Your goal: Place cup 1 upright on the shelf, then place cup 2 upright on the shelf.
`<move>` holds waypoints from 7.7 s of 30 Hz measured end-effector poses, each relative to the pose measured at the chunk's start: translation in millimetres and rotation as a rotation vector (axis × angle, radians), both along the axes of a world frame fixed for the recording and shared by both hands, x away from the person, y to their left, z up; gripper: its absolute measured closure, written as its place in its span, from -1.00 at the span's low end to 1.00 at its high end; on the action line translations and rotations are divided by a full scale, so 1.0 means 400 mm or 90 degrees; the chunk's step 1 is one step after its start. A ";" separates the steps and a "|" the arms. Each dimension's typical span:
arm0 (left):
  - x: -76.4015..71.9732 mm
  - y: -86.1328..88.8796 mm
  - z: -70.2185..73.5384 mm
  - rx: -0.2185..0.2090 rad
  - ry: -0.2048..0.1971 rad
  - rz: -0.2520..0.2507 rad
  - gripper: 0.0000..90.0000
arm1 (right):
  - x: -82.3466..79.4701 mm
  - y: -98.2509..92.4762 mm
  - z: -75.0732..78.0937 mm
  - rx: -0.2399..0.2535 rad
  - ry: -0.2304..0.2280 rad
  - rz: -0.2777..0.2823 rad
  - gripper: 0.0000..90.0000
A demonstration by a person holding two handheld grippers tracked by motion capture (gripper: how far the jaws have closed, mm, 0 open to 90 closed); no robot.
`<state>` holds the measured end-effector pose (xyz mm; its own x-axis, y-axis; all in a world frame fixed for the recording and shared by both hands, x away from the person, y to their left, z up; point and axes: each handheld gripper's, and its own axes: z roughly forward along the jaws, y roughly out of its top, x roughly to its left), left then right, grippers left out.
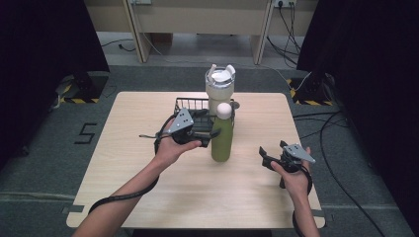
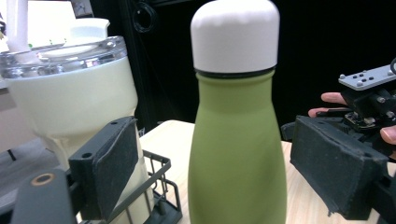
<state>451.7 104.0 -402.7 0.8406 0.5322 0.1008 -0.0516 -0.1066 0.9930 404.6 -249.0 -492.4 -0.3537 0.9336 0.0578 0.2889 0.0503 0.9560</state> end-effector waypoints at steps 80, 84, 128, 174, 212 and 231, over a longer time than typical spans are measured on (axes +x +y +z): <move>0.042 -0.080 -0.051 0.001 0.029 -0.044 -0.34 | 0.003 0.001 -0.007 0.006 0.018 0.003 -0.73; 0.041 -0.079 -0.050 0.005 0.025 -0.043 -0.33 | 0.004 0.000 -0.007 0.007 0.018 0.000 -0.72; 0.041 0.001 0.007 -0.004 0.013 0.002 -0.31 | 0.005 0.003 -0.006 0.012 0.015 -0.004 -0.71; 0.075 0.125 0.070 -0.006 -0.008 0.077 -0.31 | 0.006 0.011 -0.014 0.019 0.029 -0.005 -0.70; 0.107 0.156 0.115 -0.019 -0.019 0.127 -0.31 | 0.005 0.007 -0.016 0.017 0.027 -0.006 -0.70; 0.117 0.157 0.136 -0.022 -0.024 0.138 -0.31 | 0.005 0.008 -0.017 0.017 0.029 -0.007 -0.70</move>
<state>498.6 166.9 -348.2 0.7025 0.7033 0.1088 -0.0683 -0.0855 0.9940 406.6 -245.8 -499.1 -0.3400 0.9352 0.0994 0.3333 0.0210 0.9426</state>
